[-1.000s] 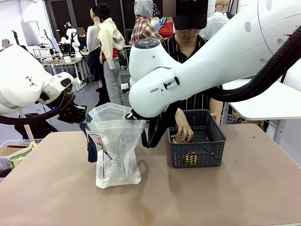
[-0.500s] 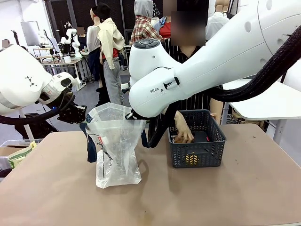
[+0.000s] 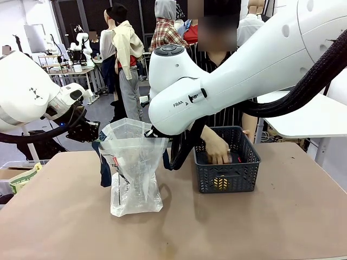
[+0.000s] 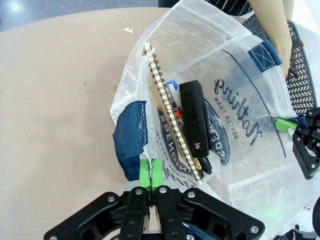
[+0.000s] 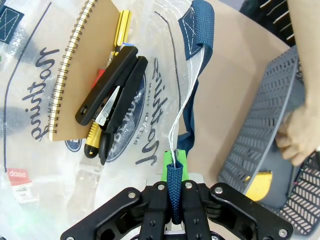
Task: Transfer purchased items from the store into the shopping bag.
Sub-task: Move the Reusable shopping bag to the right side of the table.
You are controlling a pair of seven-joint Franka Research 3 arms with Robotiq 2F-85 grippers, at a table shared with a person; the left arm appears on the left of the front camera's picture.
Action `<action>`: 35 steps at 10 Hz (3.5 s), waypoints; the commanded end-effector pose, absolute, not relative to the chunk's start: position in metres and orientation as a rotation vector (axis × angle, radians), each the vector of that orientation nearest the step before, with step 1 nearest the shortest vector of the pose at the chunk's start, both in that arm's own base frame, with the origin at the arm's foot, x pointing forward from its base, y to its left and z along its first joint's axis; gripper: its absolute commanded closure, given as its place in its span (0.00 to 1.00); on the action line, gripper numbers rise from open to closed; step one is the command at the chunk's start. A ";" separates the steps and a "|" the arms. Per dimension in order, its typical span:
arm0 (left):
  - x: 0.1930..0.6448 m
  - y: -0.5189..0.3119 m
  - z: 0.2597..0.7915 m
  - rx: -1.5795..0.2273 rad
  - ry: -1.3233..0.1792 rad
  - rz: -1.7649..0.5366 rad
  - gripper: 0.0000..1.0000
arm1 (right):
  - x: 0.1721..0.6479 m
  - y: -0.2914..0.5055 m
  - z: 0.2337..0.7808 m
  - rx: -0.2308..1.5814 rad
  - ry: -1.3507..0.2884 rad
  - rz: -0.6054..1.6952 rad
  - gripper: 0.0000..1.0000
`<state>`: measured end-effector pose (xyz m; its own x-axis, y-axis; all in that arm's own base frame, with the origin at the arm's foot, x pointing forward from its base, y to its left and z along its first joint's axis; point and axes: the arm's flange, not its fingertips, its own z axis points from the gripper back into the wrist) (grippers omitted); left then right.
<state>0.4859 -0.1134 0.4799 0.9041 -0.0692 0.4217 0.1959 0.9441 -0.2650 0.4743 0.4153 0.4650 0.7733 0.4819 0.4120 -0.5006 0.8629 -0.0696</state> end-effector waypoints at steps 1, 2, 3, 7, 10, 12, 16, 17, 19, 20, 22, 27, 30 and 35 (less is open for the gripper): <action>0.485 -0.112 0.481 -0.308 -0.427 -0.137 1.00 | 0.474 0.415 0.463 0.044 -0.430 0.527 1.00; 0.485 -0.112 0.481 -0.308 -0.427 -0.137 1.00 | 0.474 0.415 0.463 0.044 -0.430 0.527 1.00; 0.485 -0.112 0.481 -0.308 -0.427 -0.137 1.00 | 0.474 0.415 0.463 0.044 -0.430 0.527 1.00; 0.485 -0.112 0.481 -0.308 -0.427 -0.137 1.00 | 0.474 0.415 0.463 0.044 -0.430 0.527 1.00; 0.485 -0.112 0.481 -0.308 -0.427 -0.137 1.00 | 0.474 0.415 0.463 0.044 -0.430 0.527 1.00; 0.485 -0.112 0.481 -0.308 -0.427 -0.137 1.00 | 0.474 0.415 0.463 0.044 -0.430 0.527 1.00; 0.485 -0.112 0.481 -0.308 -0.427 -0.137 1.00 | 0.474 0.415 0.463 0.044 -0.430 0.527 1.00; 0.485 -0.112 0.481 -0.308 -0.427 -0.137 1.00 | 0.474 0.415 0.463 0.044 -0.430 0.527 1.00; 0.485 -0.112 0.481 -0.308 -0.427 -0.137 1.00 | 0.474 0.415 0.463 0.044 -0.430 0.527 1.00; 0.485 -0.112 0.481 -0.308 -0.427 -0.137 1.00 | 0.474 0.415 0.463 0.044 -0.430 0.527 1.00; 0.485 -0.112 0.481 -0.308 -0.427 -0.137 1.00 | 0.474 0.415 0.463 0.044 -0.430 0.527 1.00; 0.485 -0.112 0.481 -0.308 -0.427 -0.137 1.00 | 0.474 0.415 0.463 0.044 -0.430 0.527 1.00; 0.485 -0.112 0.481 -0.308 -0.427 -0.137 1.00 | 0.474 0.415 0.463 0.044 -0.430 0.527 1.00; 0.485 -0.112 0.481 -0.308 -0.427 -0.137 1.00 | 0.474 0.415 0.463 0.044 -0.430 0.527 1.00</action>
<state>0.4859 -0.1134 0.4800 0.9040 -0.0692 0.4218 0.1959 0.9441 -0.2650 0.4745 0.4152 0.4649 0.7734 0.4817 0.4120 -0.5004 0.8630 -0.0697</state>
